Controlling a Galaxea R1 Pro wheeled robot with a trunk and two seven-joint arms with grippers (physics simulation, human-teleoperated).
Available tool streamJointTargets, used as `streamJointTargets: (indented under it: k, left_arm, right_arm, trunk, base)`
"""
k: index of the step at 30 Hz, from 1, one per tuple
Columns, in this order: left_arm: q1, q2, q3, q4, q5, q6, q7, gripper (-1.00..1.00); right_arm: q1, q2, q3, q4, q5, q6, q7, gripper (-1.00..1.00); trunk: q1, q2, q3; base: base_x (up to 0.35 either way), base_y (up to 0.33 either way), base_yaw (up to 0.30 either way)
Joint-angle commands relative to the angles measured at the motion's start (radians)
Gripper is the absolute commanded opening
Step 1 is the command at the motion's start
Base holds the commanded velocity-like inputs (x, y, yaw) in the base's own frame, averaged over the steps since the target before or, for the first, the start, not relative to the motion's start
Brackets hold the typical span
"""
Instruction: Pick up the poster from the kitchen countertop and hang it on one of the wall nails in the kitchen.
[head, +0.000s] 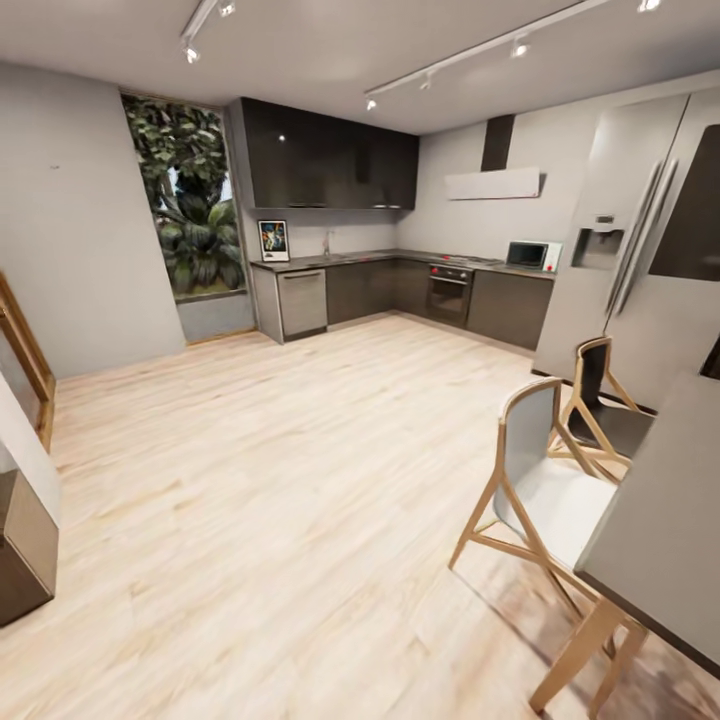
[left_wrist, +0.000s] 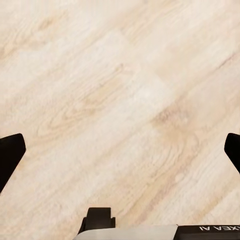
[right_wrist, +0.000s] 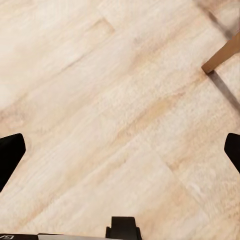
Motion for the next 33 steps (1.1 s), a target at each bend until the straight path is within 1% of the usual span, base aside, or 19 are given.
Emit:
streamJointTargets:
  k: [1, 4, 9, 33]
  left_arm:
    - [0.0, 0.0, 0.001, -0.001, 0.0, -0.002, 0.0, 1.0]
    - [0.0, 0.0, 0.001, 0.0, 0.0, -0.002, 0.0, 1.0]
    - [0.0, 0.0, 0.001, 0.0, 0.0, -0.002, 0.0, 1.0]
    - [0.0, 0.0, 0.001, 0.0, 0.0, -0.002, 0.0, 1.0]
  right_arm:
    - [0.0, 0.0, 0.001, 0.0, 0.001, -0.003, 0.0, 1.0]
    - [0.0, 0.0, 0.0, 0.0, 0.001, -0.003, 0.0, 1.0]
    - [0.0, 0.0, 0.0, 0.0, 0.001, -0.003, 0.0, 1.0]
    - [0.0, -0.002, 0.0, 0.0, 0.001, -0.003, 0.0, 1.0]
  trunk:
    - [0.001, 0.0, -0.001]
    - [0.001, 0.0, -0.001]
    - [0.001, 0.0, -0.001]
    - [0.001, 0.0, -0.001]
  base:
    - [0.302, 0.217, 0.185]
    - [0.301, 0.217, 0.215]
    - [0.301, 0.217, 0.061]
    - [0.301, 0.217, 0.003]
